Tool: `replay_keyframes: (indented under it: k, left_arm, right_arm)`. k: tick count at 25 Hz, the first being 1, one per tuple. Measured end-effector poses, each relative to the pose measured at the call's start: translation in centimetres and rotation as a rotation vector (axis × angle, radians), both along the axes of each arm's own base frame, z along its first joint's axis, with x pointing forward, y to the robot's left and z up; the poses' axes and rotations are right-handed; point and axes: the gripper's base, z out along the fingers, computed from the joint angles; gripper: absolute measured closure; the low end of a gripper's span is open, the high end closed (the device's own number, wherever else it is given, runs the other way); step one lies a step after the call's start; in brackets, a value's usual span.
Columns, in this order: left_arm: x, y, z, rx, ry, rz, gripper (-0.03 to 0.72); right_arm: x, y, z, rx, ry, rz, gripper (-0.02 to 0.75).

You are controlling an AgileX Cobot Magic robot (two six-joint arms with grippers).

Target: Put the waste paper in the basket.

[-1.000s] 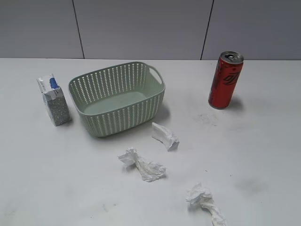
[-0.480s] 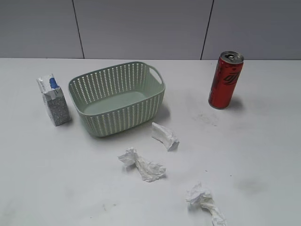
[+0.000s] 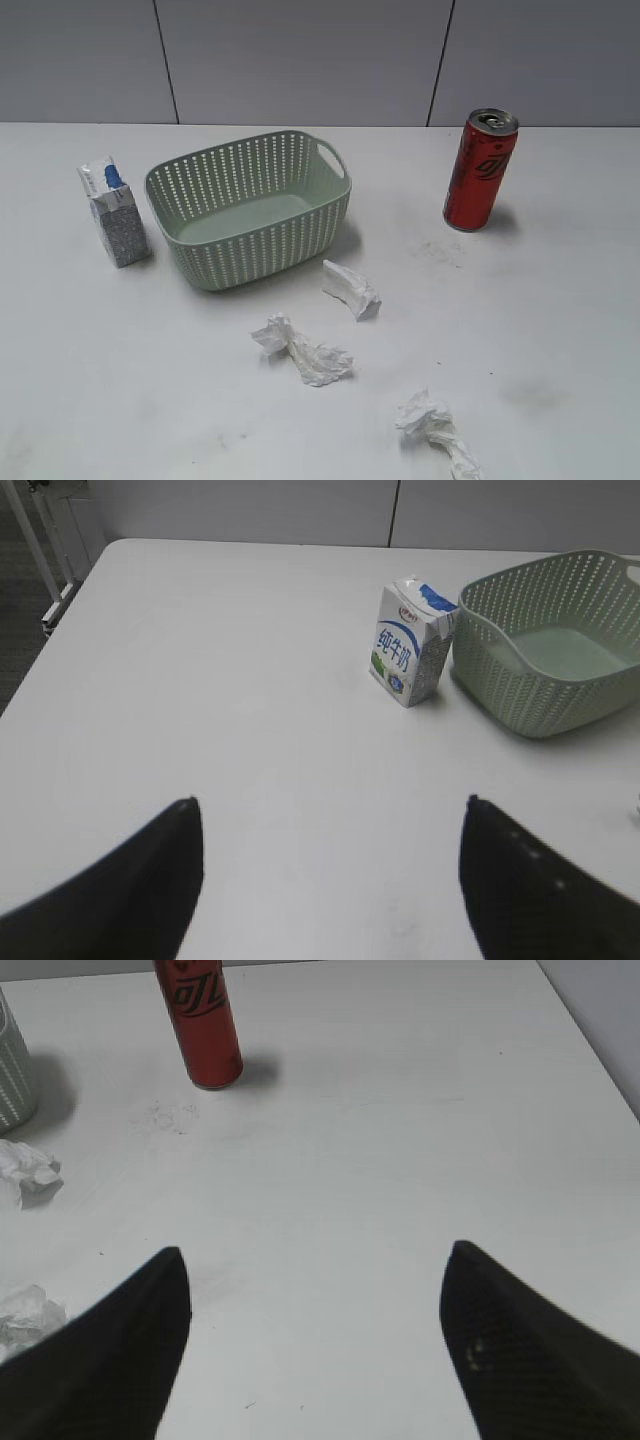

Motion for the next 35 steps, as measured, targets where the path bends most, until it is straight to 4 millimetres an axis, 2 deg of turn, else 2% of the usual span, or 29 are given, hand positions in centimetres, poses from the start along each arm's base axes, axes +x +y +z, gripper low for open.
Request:
replay_keyframes:
  k: [4, 10, 18, 22, 27, 31, 35]
  left_arm:
    - [0.0, 0.0, 0.0, 0.000, 0.000, 0.000, 0.097]
    - [0.0, 0.0, 0.0, 0.000, 0.000, 0.000, 0.097]
    - [0.0, 0.0, 0.0, 0.000, 0.000, 0.000, 0.095]
    - [0.0, 0.0, 0.0, 0.000, 0.000, 0.000, 0.072]
    - [0.0, 0.0, 0.0, 0.000, 0.000, 0.000, 0.029]
    - [0.0, 0.0, 0.0, 0.000, 0.000, 0.000, 0.026]
    - [0.0, 0.0, 0.0, 0.000, 0.000, 0.000, 0.026]
  right_arm:
    - [0.2, 0.0, 0.0, -0.010, 0.012, 0.007, 0.149]
    - [1.7, 0.0, 0.2, -0.030, 0.106, 0.026, 0.149]
    - [4.9, 0.0, 1.7, -0.048, 0.256, 0.081, 0.149]
    - [6.6, 0.0, 2.3, -0.040, 0.320, 0.088, 0.173]
    - [8.7, 0.1, 2.2, 0.007, 0.412, 0.102, 0.192]
    - [10.4, 0.5, 1.9, 0.055, 0.484, 0.131, 0.196]
    - [11.8, 1.5, 1.7, 0.031, 0.553, 0.215, 0.196]
